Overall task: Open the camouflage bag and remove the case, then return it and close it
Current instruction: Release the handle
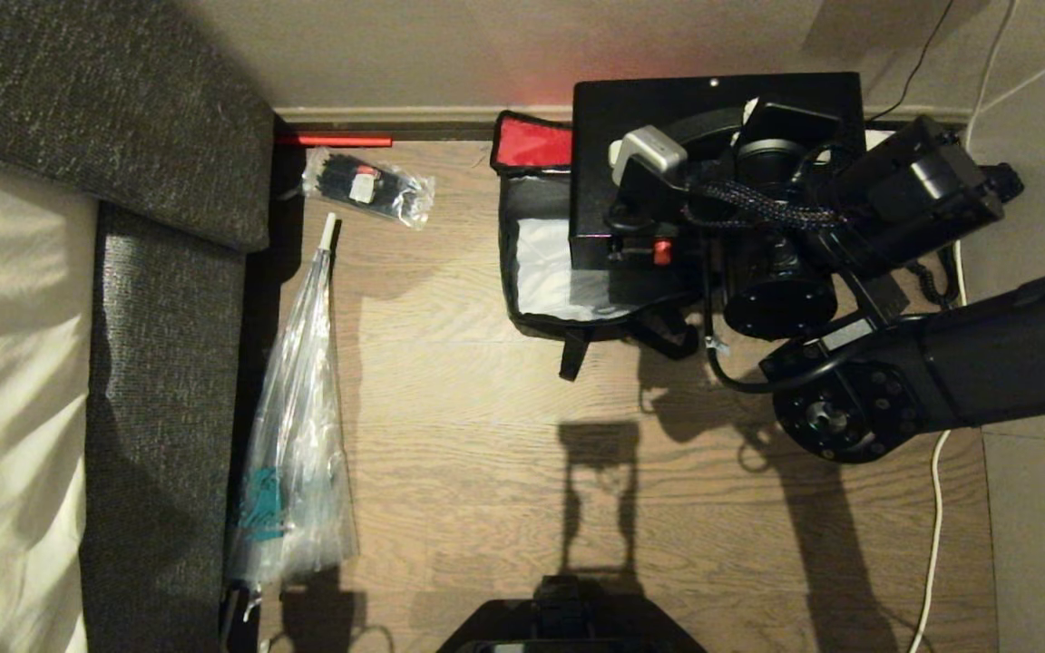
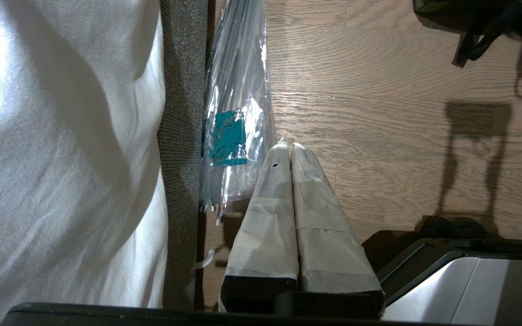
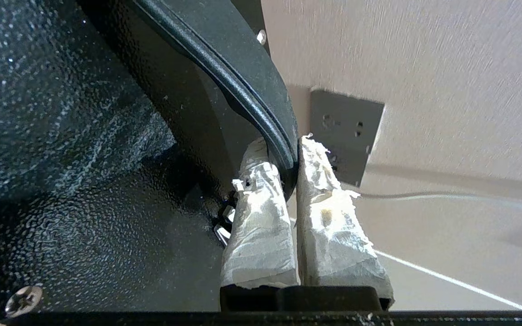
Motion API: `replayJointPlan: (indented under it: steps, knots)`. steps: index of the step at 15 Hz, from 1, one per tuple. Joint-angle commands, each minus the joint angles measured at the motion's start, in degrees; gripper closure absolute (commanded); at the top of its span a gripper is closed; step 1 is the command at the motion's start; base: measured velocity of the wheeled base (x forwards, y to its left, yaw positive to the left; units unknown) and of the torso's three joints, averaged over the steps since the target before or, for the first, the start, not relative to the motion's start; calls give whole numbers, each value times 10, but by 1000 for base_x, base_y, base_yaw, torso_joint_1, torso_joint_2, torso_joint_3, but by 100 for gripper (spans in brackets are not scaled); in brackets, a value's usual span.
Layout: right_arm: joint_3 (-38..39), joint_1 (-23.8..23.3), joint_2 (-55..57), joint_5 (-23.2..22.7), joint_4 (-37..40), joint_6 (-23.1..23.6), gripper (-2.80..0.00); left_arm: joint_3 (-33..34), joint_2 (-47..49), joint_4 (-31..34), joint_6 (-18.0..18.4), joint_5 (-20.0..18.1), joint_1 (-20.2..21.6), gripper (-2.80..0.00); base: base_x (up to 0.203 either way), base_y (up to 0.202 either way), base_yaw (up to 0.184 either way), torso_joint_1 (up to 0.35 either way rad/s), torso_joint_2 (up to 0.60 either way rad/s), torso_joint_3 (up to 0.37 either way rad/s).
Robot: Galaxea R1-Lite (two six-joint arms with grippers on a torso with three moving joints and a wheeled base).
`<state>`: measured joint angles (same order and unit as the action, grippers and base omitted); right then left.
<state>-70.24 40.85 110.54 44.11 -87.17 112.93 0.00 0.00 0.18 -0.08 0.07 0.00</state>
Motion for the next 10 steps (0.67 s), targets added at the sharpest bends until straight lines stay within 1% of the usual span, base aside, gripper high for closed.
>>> replayJointPlan:
  steps: [1, 3, 10]
  knots:
    - [5, -8, -12, 2, -5, 10, 0, 1, -1, 0, 0, 0, 0, 0, 0, 0, 0, 0, 0, 0]
    - [13, -17, -20, 1, -5, 18, 0, 0, 0, 0, 0, 0, 0, 0, 0, 0, 0, 0, 0, 0]
    - [49, -69, -58, -1, -5, 19, 0, 0, -1, 0, 0, 0, 0, 0, 0, 0, 0, 0, 0, 0]
